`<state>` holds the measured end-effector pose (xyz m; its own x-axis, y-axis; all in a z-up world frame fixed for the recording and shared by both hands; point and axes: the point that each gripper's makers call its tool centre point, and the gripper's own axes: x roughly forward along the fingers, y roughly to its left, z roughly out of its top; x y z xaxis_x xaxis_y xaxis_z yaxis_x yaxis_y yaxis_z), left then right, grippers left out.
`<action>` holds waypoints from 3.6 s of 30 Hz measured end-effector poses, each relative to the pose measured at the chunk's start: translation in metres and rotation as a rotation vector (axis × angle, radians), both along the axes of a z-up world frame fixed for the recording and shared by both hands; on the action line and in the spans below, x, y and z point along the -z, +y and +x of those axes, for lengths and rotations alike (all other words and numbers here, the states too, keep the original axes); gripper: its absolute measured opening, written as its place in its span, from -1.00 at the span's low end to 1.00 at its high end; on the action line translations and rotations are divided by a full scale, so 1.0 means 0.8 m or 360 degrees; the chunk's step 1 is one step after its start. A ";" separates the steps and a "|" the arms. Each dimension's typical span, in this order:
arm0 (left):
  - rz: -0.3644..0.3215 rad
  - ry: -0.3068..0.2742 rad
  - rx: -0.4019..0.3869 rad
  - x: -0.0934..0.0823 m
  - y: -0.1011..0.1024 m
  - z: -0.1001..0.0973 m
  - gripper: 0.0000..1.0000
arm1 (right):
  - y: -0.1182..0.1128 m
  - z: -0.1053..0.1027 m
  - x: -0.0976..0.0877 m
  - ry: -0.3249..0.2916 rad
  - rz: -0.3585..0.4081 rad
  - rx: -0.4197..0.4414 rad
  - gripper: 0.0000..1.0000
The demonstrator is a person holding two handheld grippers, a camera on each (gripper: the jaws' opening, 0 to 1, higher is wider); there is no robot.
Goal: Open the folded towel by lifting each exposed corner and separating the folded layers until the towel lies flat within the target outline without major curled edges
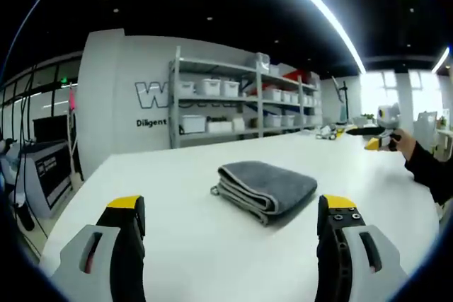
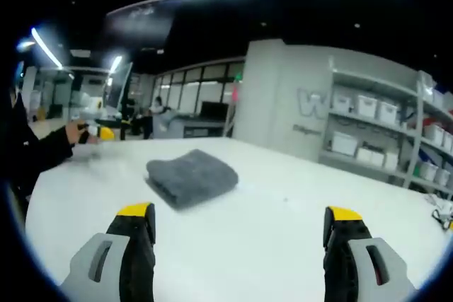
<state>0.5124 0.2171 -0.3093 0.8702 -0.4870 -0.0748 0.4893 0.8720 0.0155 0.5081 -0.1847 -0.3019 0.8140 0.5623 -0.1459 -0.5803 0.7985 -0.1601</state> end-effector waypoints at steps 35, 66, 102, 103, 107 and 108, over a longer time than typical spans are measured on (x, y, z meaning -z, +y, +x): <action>0.0008 0.0044 0.0018 0.009 -0.002 0.002 0.99 | -0.001 0.004 0.007 0.0030 0.0013 0.0022 0.99; 0.0025 0.0059 0.0025 0.011 0.000 0.005 0.99 | -0.003 0.006 0.009 0.0030 -0.0024 0.0022 0.99; -0.0102 0.0196 -0.0016 -0.044 0.035 0.048 0.99 | -0.013 0.052 -0.058 0.0068 -0.0031 0.0069 0.99; -0.0090 0.0196 -0.0017 -0.050 0.036 0.051 0.99 | -0.014 0.057 -0.067 0.0058 -0.0031 0.0073 0.99; -0.0061 0.0167 -0.0017 -0.078 0.039 0.054 0.99 | -0.009 0.069 -0.094 0.0054 -0.0053 0.0039 0.99; -0.0046 0.0160 -0.0004 -0.083 0.037 0.054 0.99 | -0.008 0.071 -0.099 0.0057 -0.0081 0.0030 0.99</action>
